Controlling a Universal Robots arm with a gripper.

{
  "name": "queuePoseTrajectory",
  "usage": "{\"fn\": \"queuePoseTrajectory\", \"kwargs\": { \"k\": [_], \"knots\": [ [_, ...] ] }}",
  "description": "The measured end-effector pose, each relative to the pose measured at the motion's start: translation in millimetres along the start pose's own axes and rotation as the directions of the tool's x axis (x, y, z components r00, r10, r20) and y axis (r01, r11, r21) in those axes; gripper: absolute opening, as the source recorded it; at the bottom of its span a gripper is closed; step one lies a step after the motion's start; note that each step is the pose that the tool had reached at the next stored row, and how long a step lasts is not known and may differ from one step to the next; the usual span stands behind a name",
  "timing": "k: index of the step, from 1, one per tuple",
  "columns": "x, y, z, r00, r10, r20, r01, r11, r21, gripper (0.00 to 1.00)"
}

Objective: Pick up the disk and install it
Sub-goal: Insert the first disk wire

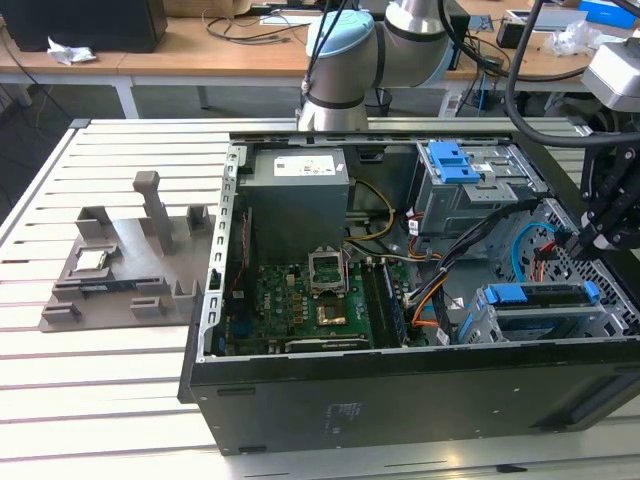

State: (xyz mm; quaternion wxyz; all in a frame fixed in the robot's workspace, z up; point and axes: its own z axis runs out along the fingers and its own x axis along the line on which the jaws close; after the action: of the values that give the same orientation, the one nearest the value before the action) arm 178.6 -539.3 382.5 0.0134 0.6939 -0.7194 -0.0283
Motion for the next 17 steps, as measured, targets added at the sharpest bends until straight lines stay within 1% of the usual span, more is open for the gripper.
{"fn": "queuePoseTrajectory", "kwargs": {
  "k": [1, 5, 8, 10, 11, 12, 13, 14, 15, 17],
  "knots": [
    [0.0, -0.1, -0.1, 1.0, 0.0, -0.0001, 0.0, 1.0, 0.0, 0.11],
    [0.0, -0.2, 0.0, 1.0, 0.0, -0.0001, 0.0, 1.0, 0.0001, 0.36],
    [-1.1, -6.6, 0.3, 1.0, 0.0, -0.001, 0.0, 1.0, -0.0001, 0.36],
    [-3.8, -13.1, 0.9, 1.0, 0.0, -0.0025, 0.0, 1.0, -0.0008, 0.36],
    [-5.1, -14.5, 1.2, 1.0, 0.0, -0.0027, 0.0, 1.0, -0.001, 0.36],
    [-7.6, -15.4, 1.8, 1.0, 0.0, -0.003, 0.0, 1.0, -0.0011, 0.36],
    [-15.6, -15.2, 3.0, 1.0, 0.0, -0.0036, 0.0, 1.0, -0.001, 0.36],
    [-25.3, -15.0, 4.2, 1.0, 0.0, -0.004, 0.0, 1.0, -0.0011, 0.36],
    [-31.5, -15.2, 5.6, 1.0, 0.0, -0.0051, 0.0, 1.0, -0.001, 0.36],
    [-36.3, -16.0, 7.9, 1.0, 0.001, -0.0087, -0.001, 1.0, -0.0009, 0.36]
  ]
}}
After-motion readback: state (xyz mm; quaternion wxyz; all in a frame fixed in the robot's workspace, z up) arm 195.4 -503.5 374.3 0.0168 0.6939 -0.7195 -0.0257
